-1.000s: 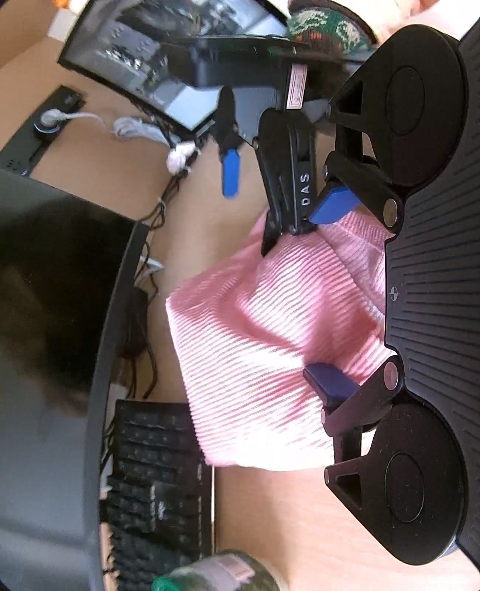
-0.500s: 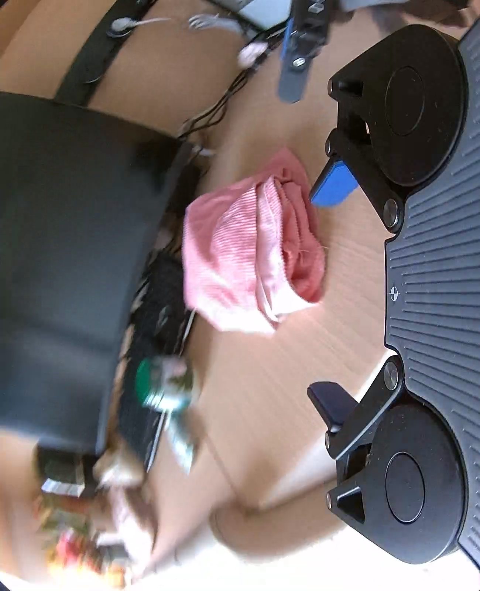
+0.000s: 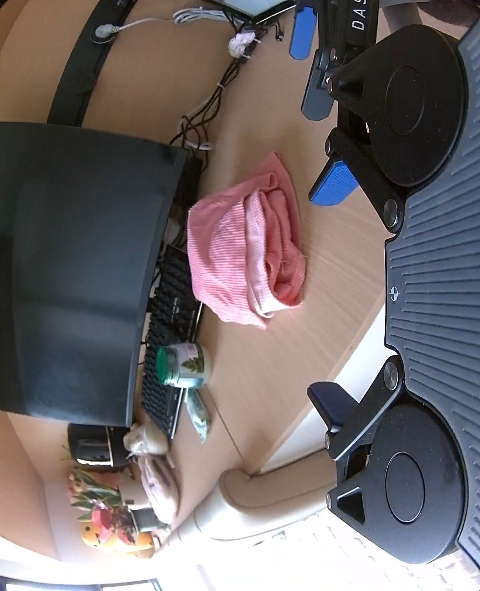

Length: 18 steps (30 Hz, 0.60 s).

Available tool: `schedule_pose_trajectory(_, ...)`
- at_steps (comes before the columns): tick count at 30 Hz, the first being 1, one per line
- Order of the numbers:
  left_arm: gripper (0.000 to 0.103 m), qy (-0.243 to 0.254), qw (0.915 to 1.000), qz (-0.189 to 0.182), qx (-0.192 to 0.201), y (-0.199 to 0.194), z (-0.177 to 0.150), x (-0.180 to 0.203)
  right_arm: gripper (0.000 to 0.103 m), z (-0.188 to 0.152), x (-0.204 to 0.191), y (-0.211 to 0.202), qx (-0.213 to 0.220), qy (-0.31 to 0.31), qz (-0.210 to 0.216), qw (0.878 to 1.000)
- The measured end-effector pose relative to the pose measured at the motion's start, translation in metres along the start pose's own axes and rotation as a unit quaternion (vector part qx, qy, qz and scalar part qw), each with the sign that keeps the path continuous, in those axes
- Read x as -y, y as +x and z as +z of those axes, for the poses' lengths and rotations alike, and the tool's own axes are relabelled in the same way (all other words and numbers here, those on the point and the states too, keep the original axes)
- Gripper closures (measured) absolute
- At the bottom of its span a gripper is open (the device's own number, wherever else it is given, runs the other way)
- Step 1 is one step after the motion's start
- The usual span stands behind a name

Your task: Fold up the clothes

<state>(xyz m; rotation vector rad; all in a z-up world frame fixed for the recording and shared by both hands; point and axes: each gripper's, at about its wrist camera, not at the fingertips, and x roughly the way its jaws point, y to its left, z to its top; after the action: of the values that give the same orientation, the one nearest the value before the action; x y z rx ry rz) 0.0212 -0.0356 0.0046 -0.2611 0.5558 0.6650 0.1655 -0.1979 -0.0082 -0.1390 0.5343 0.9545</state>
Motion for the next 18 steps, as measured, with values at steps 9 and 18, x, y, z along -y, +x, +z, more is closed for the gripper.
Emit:
schedule_pose_trajectory(9, 0.000, 0.009, 0.9999, -0.002, 0.010, -0.006, -0.001, 0.009, 0.000, -0.001, 0.006, -0.009, 0.017, 0.003, -0.001, 1.000)
schedule_pose_trajectory(18, 0.000, 0.010, 0.9999, -0.009, 0.009, -0.005, 0.000, 0.012, 0.000, -0.002, 0.009, -0.010, 0.015, 0.003, -0.008, 1.000)
